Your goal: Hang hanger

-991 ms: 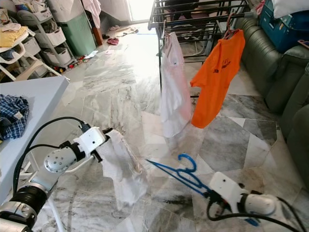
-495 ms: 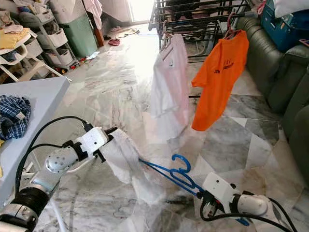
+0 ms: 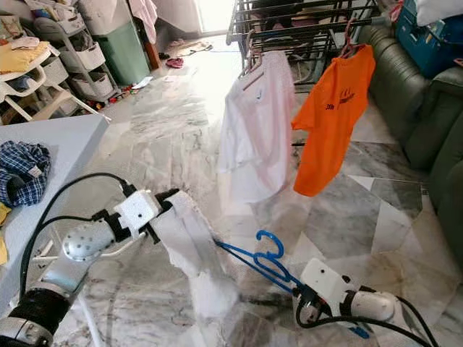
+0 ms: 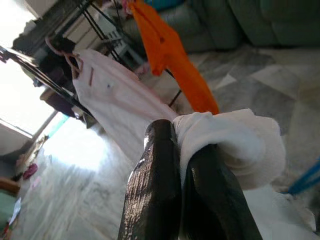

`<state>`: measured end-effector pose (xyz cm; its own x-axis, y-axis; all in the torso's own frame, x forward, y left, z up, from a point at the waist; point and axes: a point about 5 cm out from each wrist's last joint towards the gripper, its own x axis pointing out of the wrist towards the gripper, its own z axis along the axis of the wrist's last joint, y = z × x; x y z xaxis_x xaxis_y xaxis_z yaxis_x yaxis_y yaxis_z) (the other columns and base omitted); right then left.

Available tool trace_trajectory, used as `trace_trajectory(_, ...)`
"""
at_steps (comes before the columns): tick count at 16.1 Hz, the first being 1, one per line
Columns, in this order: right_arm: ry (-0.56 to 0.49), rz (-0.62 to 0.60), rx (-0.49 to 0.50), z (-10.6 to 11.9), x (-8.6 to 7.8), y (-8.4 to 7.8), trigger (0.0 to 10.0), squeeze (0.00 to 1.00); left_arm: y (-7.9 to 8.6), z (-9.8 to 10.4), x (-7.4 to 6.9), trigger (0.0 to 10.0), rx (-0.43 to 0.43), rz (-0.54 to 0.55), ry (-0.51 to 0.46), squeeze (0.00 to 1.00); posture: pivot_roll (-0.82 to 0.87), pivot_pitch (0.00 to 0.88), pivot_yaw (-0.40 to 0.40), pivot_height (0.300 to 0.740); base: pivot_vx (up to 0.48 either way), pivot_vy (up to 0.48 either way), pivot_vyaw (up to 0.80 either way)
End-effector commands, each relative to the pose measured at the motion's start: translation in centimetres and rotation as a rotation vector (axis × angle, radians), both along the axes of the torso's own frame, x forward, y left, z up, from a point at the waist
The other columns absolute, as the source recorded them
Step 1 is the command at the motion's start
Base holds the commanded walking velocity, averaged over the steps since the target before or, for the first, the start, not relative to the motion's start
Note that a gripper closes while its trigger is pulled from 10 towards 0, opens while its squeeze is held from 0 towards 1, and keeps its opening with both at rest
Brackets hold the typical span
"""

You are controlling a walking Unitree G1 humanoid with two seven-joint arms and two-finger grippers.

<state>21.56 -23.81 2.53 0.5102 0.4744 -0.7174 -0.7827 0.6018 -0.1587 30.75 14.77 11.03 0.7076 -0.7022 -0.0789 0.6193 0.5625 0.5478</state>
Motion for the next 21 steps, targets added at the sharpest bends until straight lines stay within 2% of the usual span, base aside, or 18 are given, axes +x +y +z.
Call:
trace_trajectory(1,-0.013,0.015,0.012,-0.1,0.3,0.5,10.0,0.0,0.9,0.8,0.0,10.0,-0.018,0.024,-0.016,0.0,-0.14,0.025,0.156,0.74,0.0,0.0,0.0)
trace_trajectory(4,0.004,0.024,0.018,-0.6,0.3,0.8,10.0,0.0,0.1,1.3,-0.2,10.0,-0.04,-0.003,-0.024,0.0,-0.13,0.019,0.156,0.74,0.0,0.0,0.0)
trace_trajectory(11,0.04,0.048,0.14,-0.6,0.1,2.8,10.0,0.0,-2.5,1.2,-1.6,10.0,-0.088,-0.09,0.003,0.0,-0.14,0.02,0.164,0.74,0.0,0.0,0.0)
trace_trajectory(13,0.042,0.054,0.181,-0.4,0.2,3.4,10.0,0.0,-3.2,1.0,-1.9,10.0,-0.078,-0.104,-0.008,0.0,-0.14,0.02,0.166,0.74,0.0,0.0,0.0)
trace_trajectory(16,0.055,0.072,0.215,-0.1,0.0,3.6,10.0,0.0,-2.9,0.6,-2.0,10.0,-0.039,-0.112,-0.003,0.0,-0.14,0.018,0.166,0.74,0.0,0.0,0.0)
trace_trajectory(18,0.081,0.06,0.13,-0.9,-0.3,2.4,10.0,0.0,-1.5,0.9,-1.4,10.0,0.005,-0.083,-0.02,0.0,-0.13,0.015,0.167,0.74,0.0,0.0,0.0)
trace_trajectory(21,0.102,0.059,0.077,-1.4,-0.5,1.8,10.0,0.0,-0.6,1.3,-1.0,10.0,0.032,-0.072,-0.034,0.0,-0.13,0.012,0.165,0.74,0.0,0.0,0.0)
